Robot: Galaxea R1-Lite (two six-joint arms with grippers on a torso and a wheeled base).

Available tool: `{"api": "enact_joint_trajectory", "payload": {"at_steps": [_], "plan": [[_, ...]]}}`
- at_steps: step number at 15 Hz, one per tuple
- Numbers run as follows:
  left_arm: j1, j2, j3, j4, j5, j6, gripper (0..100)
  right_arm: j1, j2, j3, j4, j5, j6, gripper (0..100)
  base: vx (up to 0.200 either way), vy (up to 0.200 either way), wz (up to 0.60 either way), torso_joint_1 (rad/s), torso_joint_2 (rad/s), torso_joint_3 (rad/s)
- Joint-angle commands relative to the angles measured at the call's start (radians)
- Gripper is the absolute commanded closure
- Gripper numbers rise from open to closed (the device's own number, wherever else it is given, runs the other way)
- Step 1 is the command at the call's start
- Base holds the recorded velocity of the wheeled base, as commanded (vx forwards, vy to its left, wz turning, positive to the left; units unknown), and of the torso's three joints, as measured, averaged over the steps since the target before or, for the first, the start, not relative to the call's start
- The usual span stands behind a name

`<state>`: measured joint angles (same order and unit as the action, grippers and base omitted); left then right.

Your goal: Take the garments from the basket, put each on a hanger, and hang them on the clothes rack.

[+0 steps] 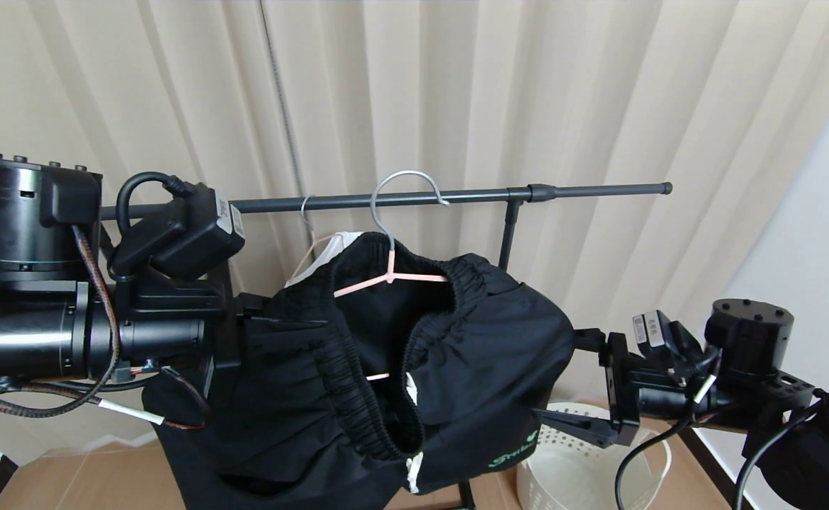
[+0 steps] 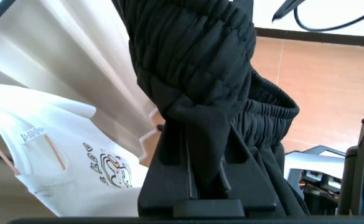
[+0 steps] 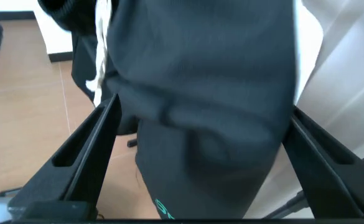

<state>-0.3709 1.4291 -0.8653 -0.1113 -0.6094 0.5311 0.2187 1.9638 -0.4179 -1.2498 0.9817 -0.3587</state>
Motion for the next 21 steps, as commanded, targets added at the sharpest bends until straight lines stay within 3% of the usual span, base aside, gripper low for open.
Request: {"api": "enact_joint_trajectory", "payload": {"at_steps": [1, 4, 5, 17, 21], "plan": [[0.001, -0.027, 0.003, -0.001, 0.0, -0.002, 100, 0.001, 0.075, -0.013, -0.002, -0.005, -0.017, 0, 0.0, 0.0, 0.0, 0.0, 0.0, 0.0], [0.001, -0.047, 0.012, -0.001, 0.0, -0.002, 100, 0.001, 0.089, -0.024, 0.0, -0.02, -0.02, 0, 0.0, 0.0, 0.0, 0.0, 0.0, 0.0], [0.001, -0.049, 0.014, -0.001, 0.0, -0.002, 100, 0.001, 0.087, -0.025, 0.0, -0.02, -0.02, 100, 0.0, 0.0, 0.0, 0.0, 0.0, 0.0], [0.053, -0.145, 0.062, -0.002, -0.001, -0.097, 100, -0.079, 0.109, -0.082, 0.001, -0.044, -0.017, 100, 0.0, 0.0, 0.0, 0.0, 0.0, 0.0], [0.066, -0.159, 0.109, -0.067, -0.001, -0.126, 100, -0.079, 0.101, -0.075, 0.003, -0.046, -0.017, 100, 0.0, 0.0, 0.0, 0.0, 0.0, 0.0]]}}
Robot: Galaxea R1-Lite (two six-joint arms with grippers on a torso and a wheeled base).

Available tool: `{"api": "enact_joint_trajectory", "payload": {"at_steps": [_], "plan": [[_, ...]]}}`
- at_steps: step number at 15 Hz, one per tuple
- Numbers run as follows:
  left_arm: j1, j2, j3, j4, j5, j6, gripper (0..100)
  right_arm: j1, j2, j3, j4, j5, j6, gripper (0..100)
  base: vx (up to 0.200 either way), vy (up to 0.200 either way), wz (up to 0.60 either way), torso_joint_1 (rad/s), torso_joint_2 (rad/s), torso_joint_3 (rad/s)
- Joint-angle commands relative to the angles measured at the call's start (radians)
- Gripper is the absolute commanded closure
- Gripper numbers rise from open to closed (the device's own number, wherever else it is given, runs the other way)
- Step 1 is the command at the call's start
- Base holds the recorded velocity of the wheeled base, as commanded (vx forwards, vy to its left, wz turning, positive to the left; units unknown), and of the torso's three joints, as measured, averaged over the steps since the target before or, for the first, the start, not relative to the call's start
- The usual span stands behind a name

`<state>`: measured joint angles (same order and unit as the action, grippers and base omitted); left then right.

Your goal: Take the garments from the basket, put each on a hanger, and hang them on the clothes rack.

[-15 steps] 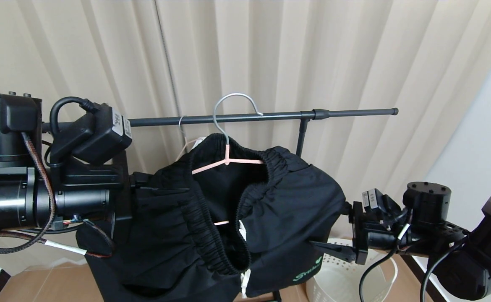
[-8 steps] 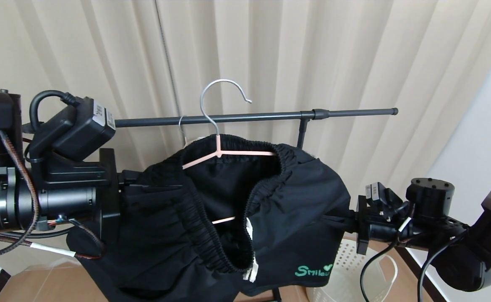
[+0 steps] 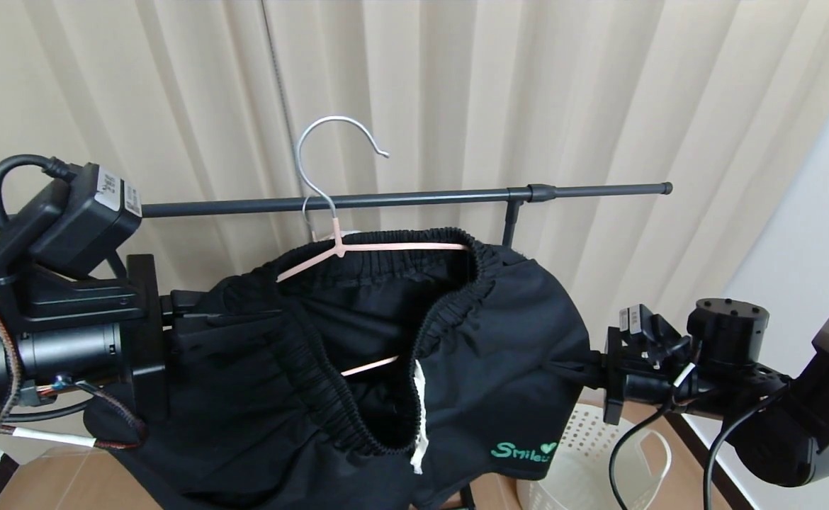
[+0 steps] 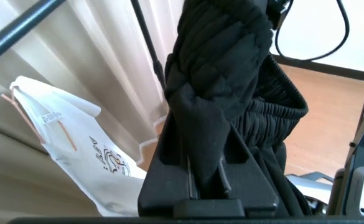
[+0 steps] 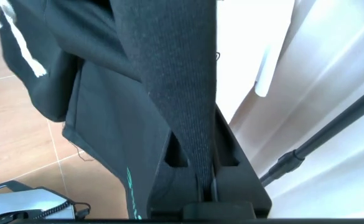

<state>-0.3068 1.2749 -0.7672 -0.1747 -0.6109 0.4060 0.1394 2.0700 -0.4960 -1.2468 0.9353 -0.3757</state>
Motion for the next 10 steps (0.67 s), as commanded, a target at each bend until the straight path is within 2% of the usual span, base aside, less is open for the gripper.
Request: {"api": "enact_joint_trajectory", "payload": {"at_steps": [1, 4, 5, 10], "plan": [[0.002, -0.002, 0.014, -0.003, 0.0, -0.004, 100, 0.0, -0.011, 0.008, 0.003, 0.0, 0.0, 100, 0.0, 0.0, 0.0, 0.0, 0.0, 0.0], [0.003, 0.018, 0.014, -0.003, 0.002, -0.01, 100, 0.003, -0.027, 0.034, -0.003, 0.0, -0.005, 100, 0.0, 0.0, 0.0, 0.0, 0.0, 0.0], [0.003, 0.021, 0.014, -0.003, 0.002, -0.013, 100, 0.003, -0.028, 0.037, -0.003, 0.0, -0.009, 0, 0.0, 0.0, 0.0, 0.0, 0.0, 0.0], [0.008, 0.05, 0.013, -0.005, 0.005, -0.047, 100, 0.023, -0.151, 0.068, -0.003, -0.001, -0.034, 0, 0.0, 0.0, 0.0, 0.0, 0.0, 0.0]]}}
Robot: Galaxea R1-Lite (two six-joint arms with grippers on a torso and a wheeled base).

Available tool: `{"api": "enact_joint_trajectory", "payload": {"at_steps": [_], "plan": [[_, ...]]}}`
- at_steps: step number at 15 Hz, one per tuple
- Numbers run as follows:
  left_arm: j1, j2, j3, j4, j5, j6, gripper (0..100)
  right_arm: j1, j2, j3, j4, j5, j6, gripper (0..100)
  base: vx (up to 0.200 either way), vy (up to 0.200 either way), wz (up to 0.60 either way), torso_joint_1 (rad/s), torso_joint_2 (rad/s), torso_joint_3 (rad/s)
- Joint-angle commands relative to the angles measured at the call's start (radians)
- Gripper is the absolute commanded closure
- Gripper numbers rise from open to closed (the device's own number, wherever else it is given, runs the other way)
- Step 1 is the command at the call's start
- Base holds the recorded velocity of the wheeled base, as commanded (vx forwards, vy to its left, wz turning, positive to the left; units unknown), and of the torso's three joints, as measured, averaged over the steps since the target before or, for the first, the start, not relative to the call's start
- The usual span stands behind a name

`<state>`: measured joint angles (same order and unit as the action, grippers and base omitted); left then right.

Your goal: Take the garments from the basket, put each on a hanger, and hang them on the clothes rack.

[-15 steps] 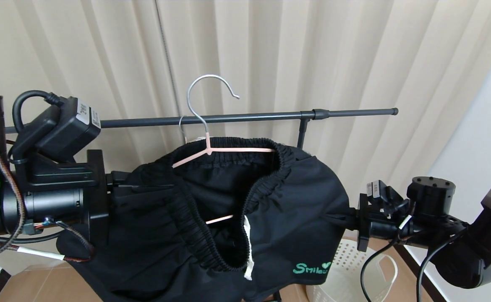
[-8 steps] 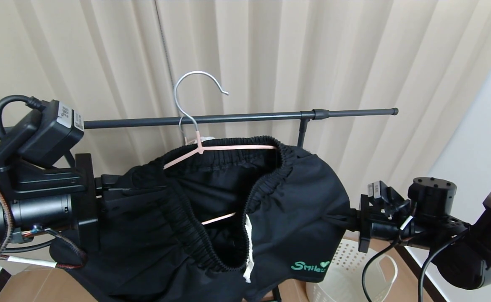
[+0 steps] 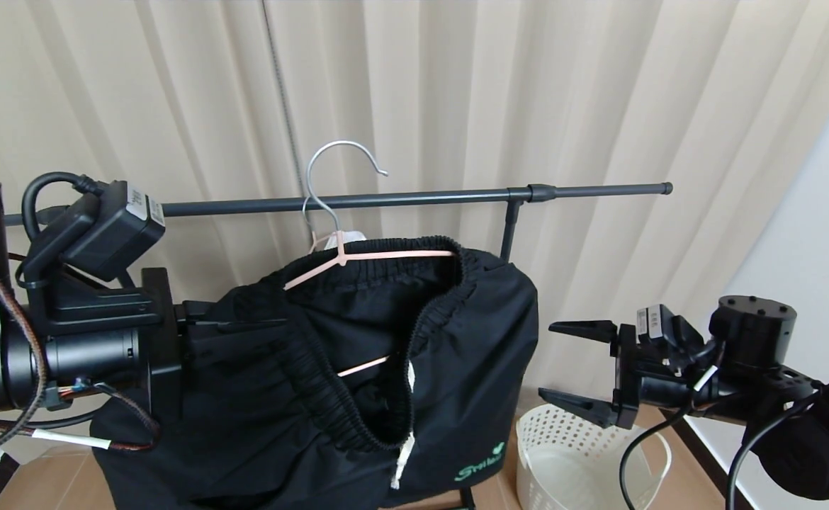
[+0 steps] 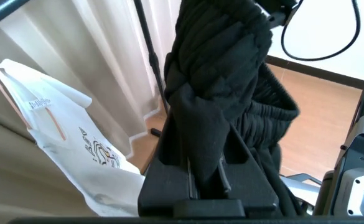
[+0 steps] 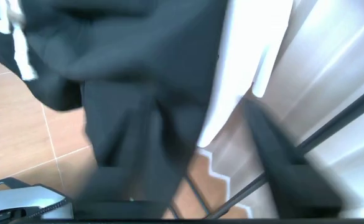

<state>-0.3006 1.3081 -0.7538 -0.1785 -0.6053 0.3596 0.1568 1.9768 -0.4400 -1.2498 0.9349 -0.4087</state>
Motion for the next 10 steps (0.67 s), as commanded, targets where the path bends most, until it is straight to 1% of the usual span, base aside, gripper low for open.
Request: {"api": "enact_joint_trajectory", "payload": {"at_steps": [1, 2, 3, 5, 6, 8, 9, 10], "plan": [[0.002, 0.026, -0.001, -0.001, -0.001, -0.001, 100, 0.006, -0.078, 0.017, 0.0, -0.001, -0.001, 0, 0.0, 0.0, 0.0, 0.0, 0.0, 0.0], [0.0, 0.045, 0.001, -0.001, 0.001, -0.001, 100, 0.007, -0.124, 0.02, 0.001, -0.001, -0.001, 0, 0.0, 0.0, 0.0, 0.0, 0.0, 0.0], [-0.003, 0.08, 0.001, -0.001, 0.002, -0.001, 100, 0.02, -0.171, 0.021, 0.003, -0.024, 0.004, 0, 0.0, 0.0, 0.0, 0.0, 0.0, 0.0], [-0.015, 0.132, -0.009, 0.001, 0.012, -0.002, 100, 0.049, -0.228, 0.02, 0.01, -0.11, 0.014, 0, 0.0, 0.0, 0.0, 0.0, 0.0, 0.0], [-0.023, 0.149, -0.016, 0.001, 0.019, -0.005, 100, 0.067, -0.239, 0.02, 0.01, -0.134, 0.025, 0, 0.0, 0.0, 0.0, 0.0, 0.0, 0.0], [-0.068, 0.203, -0.056, -0.001, 0.107, -0.076, 100, 0.115, -0.262, 0.015, 0.009, -0.217, 0.061, 0, 0.0, 0.0, 0.0, 0.0, 0.0, 0.0], [-0.089, 0.229, -0.078, -0.001, 0.148, -0.117, 100, 0.129, -0.265, 0.015, 0.01, -0.248, 0.062, 0, 0.0, 0.0, 0.0, 0.0, 0.0, 0.0], [-0.117, 0.263, -0.108, -0.001, 0.196, -0.174, 100, 0.136, -0.266, 0.015, 0.009, -0.263, 0.062, 0, 0.0, 0.0, 0.0, 0.0, 0.0, 0.0]]}}
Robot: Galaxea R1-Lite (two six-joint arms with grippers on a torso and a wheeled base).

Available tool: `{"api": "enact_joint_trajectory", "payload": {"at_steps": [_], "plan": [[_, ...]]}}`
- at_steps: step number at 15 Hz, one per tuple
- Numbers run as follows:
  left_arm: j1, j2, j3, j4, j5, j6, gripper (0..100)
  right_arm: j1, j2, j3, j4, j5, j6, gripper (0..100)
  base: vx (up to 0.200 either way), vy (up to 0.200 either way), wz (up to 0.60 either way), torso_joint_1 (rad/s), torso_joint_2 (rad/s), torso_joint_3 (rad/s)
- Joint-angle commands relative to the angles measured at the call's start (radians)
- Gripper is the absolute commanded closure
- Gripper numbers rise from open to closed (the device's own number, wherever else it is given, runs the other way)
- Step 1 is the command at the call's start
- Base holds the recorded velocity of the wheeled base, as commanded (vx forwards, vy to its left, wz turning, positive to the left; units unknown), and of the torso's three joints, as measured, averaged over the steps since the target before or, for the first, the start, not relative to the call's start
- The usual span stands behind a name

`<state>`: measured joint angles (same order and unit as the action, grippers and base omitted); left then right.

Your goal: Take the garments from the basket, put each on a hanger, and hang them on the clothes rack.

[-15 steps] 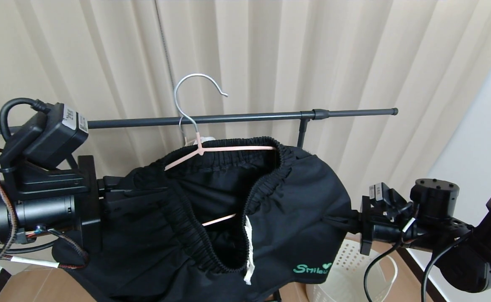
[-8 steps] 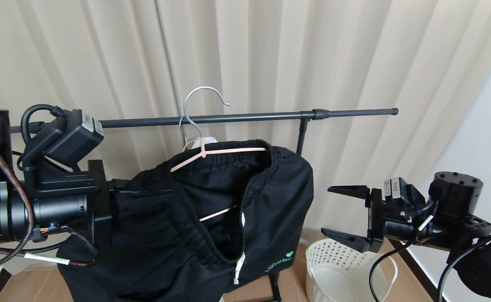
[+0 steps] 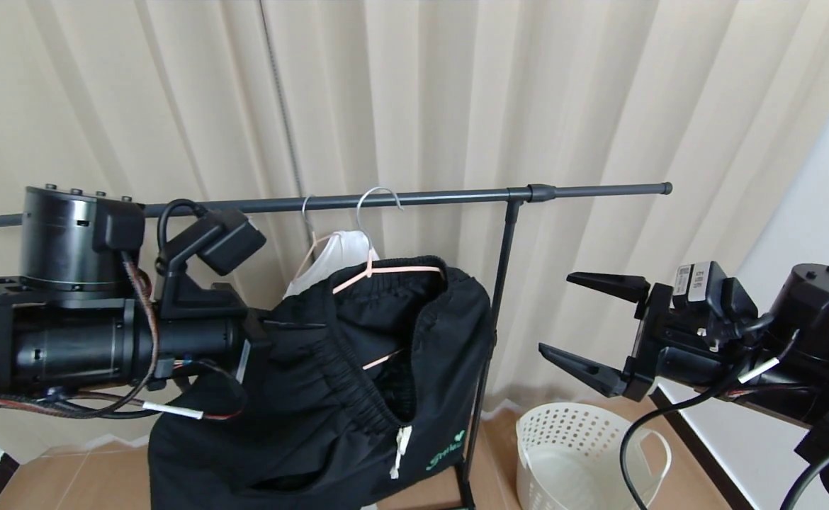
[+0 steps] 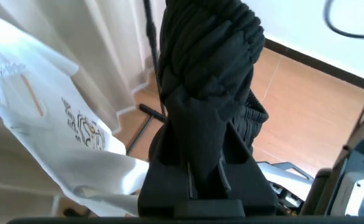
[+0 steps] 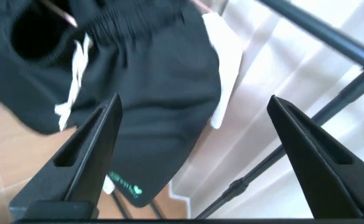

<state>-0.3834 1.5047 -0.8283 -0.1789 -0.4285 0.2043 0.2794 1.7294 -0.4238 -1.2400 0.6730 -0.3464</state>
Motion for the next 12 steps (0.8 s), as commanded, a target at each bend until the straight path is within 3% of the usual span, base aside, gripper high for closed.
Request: {"api": "enact_joint_trajectory", "payload": {"at_steps": [1, 4, 12], "plan": [[-0.042, 0.075, -0.043, -0.001, 0.033, -0.037, 100, 0.014, -0.019, -0.003, -0.001, -0.003, 0.0, 0, 0.0, 0.0, 0.0, 0.0, 0.0, 0.0], [-0.124, 0.203, -0.186, 0.001, 0.205, -0.244, 100, 0.014, -0.014, -0.007, 0.002, -0.006, 0.0, 0, 0.0, 0.0, 0.0, 0.0, 0.0, 0.0], [-0.184, 0.433, -0.431, 0.001, 0.359, -0.43, 100, 0.014, -0.011, -0.009, 0.001, -0.01, 0.0, 0, 0.0, 0.0, 0.0, 0.0, 0.0, 0.0]]}}
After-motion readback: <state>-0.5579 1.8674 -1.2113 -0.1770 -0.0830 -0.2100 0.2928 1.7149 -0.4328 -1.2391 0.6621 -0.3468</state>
